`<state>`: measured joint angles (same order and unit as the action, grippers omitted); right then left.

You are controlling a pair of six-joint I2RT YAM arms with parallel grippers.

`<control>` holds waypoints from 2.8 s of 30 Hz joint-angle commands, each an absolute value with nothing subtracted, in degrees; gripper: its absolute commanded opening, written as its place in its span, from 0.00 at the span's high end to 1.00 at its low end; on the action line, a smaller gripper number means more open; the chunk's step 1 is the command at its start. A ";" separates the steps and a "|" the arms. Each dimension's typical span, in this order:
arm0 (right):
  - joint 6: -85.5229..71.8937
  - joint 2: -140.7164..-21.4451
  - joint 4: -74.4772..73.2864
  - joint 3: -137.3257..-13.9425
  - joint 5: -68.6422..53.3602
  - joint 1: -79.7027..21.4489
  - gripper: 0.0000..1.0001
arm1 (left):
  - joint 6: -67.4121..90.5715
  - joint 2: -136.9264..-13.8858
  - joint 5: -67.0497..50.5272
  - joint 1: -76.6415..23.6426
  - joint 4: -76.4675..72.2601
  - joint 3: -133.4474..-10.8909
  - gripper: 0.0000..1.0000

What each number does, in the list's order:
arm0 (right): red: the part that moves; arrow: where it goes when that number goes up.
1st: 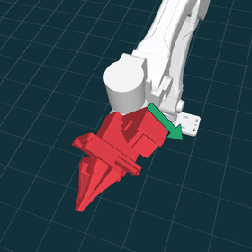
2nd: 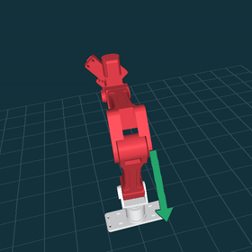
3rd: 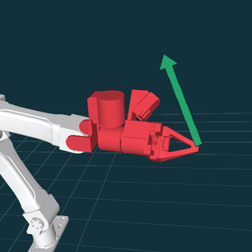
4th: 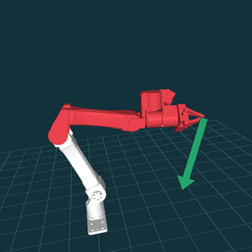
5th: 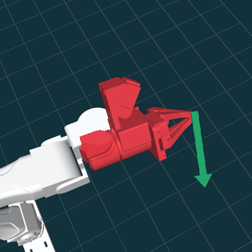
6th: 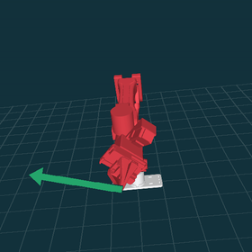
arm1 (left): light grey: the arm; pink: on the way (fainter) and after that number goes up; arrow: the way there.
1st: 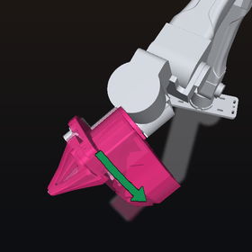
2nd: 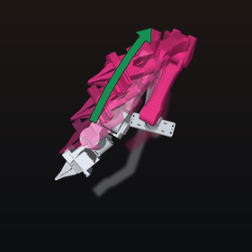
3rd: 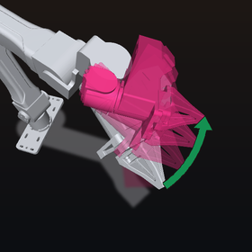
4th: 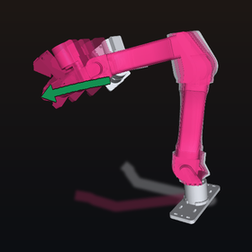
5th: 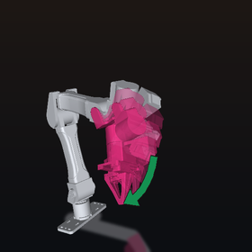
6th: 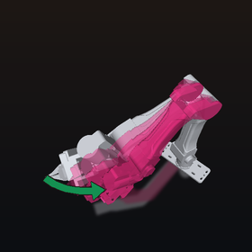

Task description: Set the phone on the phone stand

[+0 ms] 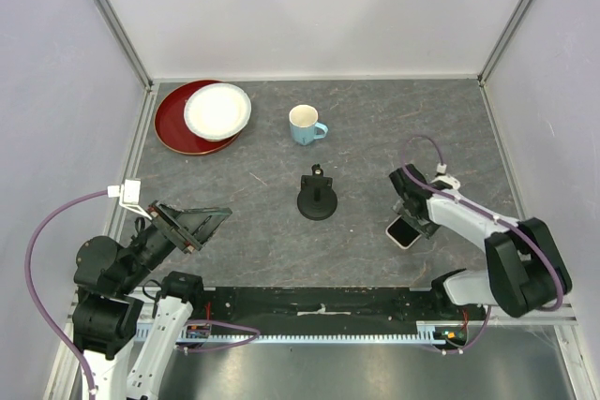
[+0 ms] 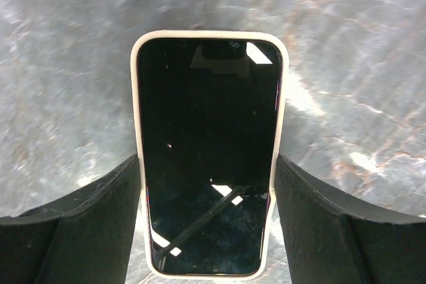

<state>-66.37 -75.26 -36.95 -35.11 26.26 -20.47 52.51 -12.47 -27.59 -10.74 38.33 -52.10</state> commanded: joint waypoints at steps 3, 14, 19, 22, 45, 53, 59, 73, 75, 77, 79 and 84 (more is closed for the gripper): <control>-63.73 -86.21 -24.08 -38.67 12.13 -28.38 0.53 | 54.14 -12.30 -29.62 -10.90 35.77 -51.07 0.28; -59.94 -88.24 -25.30 -39.55 16.09 -30.67 0.02 | 55.37 -11.69 -29.53 -10.81 35.77 -48.69 0.28; -63.62 -92.10 -24.08 -39.37 13.97 -31.03 0.04 | 56.07 -12.66 -30.15 -10.81 34.10 -48.25 0.30; -65.47 -92.38 -24.08 -39.46 14.41 -31.11 0.19 | 55.03 -13.79 -30.41 -11.07 34.01 -48.51 0.30; -47.90 -49.49 -10.46 -33.13 16.98 -29.71 1.00 | 43.86 -27.50 -41.84 -13.53 29.80 -44.56 0.45; -56.50 -42.90 -11.16 -34.19 10.02 -27.42 1.00 | 40.52 -44.53 -23.60 -36.71 19.61 -52.90 0.42; -70.89 -35.96 -10.29 -31.03 6.26 -26.98 1.00 | 33.76 -51.84 -5.32 -56.84 10.40 -54.32 0.32; -95.79 -20.04 -10.63 -22.59 0.09 -27.07 1.00 | 15.47 -77.24 28.03 -79.63 3.87 -65.29 0.25; -96.41 -19.34 -11.24 -22.67 0.09 -26.98 1.00 | 15.64 -78.74 29.70 -79.63 3.34 -66.44 0.25; -96.85 -18.72 -11.77 -22.94 0.09 -27.07 1.00 | 15.91 -80.59 31.54 -79.63 2.73 -67.76 0.25; -97.21 -17.93 -13.70 -23.90 -1.06 -26.98 1.00 | 16.00 -81.82 32.16 -79.63 2.20 -68.99 0.27; -97.91 -16.61 -15.11 -25.31 -1.14 -27.07 1.00 | 15.21 -85.68 32.96 -79.72 2.02 -71.98 0.31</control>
<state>-95.11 -18.00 -17.50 -22.02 0.19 -27.14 17.65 -83.50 28.73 -79.57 5.91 -67.96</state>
